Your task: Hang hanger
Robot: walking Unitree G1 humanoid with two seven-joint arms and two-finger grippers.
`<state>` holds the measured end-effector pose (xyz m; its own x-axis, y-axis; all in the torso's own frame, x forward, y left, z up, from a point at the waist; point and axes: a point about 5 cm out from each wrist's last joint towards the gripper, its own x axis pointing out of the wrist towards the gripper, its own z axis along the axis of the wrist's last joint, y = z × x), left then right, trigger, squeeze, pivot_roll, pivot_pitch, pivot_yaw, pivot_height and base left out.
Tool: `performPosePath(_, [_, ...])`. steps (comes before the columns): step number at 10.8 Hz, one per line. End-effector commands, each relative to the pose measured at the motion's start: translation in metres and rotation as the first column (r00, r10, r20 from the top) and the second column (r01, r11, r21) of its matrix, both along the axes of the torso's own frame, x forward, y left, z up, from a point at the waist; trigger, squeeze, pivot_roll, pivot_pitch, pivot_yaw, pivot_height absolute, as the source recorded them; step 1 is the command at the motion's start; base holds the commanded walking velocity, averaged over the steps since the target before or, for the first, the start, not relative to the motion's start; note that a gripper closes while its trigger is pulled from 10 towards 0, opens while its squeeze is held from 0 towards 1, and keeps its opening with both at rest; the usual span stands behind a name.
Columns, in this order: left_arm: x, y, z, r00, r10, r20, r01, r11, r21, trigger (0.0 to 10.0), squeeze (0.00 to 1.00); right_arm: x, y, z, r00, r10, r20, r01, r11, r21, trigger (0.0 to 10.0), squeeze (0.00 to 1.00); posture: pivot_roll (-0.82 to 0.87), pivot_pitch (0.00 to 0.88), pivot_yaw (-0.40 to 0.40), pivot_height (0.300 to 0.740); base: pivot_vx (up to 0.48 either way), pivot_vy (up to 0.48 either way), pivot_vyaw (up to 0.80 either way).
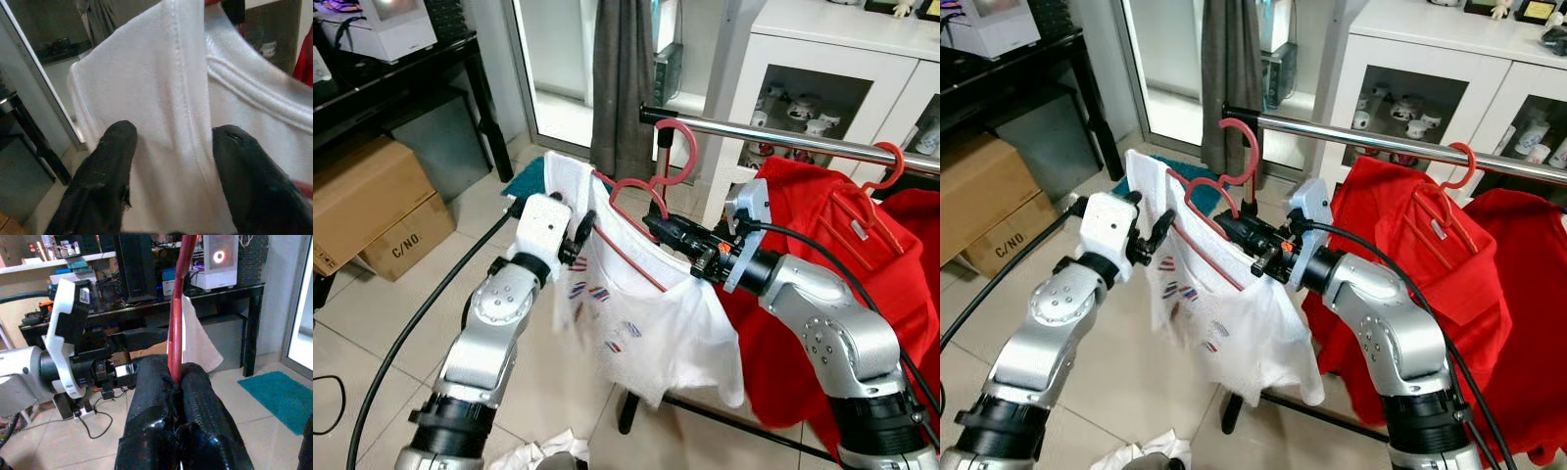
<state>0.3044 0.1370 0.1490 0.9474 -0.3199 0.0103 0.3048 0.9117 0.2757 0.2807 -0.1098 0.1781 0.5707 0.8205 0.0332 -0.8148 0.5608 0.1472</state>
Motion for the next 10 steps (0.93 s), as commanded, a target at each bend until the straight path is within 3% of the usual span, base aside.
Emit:
performPosePath(1, [0.002, -0.001, 0.002, 1.0, -0.013, 0.01, 0.013, 1.0, 0.003, 0.0, 0.0, -0.003, 0.0, 0.008, 0.999, 0.005, 0.034, -0.006, 1.0, 0.019, 0.0, 0.0, -0.06, 0.0, 0.04, 0.74, 0.0, 0.0, 0.0])
performPosePath(6, [0.004, 0.003, 0.006, 0.999, -0.018, 0.036, 0.017, 1.0, 0.011, 0.0, 0.0, -0.005, 0.001, 0.002, 1.0, 0.019, 0.022, -0.018, 0.999, -0.035, 0.0, 0.0, -0.05, 0.0, 0.037, 0.74, 0.0, 0.0, 0.0])
performPosePath(10, [0.008, 0.009, 0.007, 1.0, 0.002, 0.031, -0.002, 1.0, 0.0, 0.0, 0.0, -0.006, -0.002, 0.005, 0.999, 0.047, 0.023, -0.047, 0.999, -0.028, 0.0, 0.0, -0.06, 0.0, 0.043, 0.74, 0.0, 0.0, 0.0])
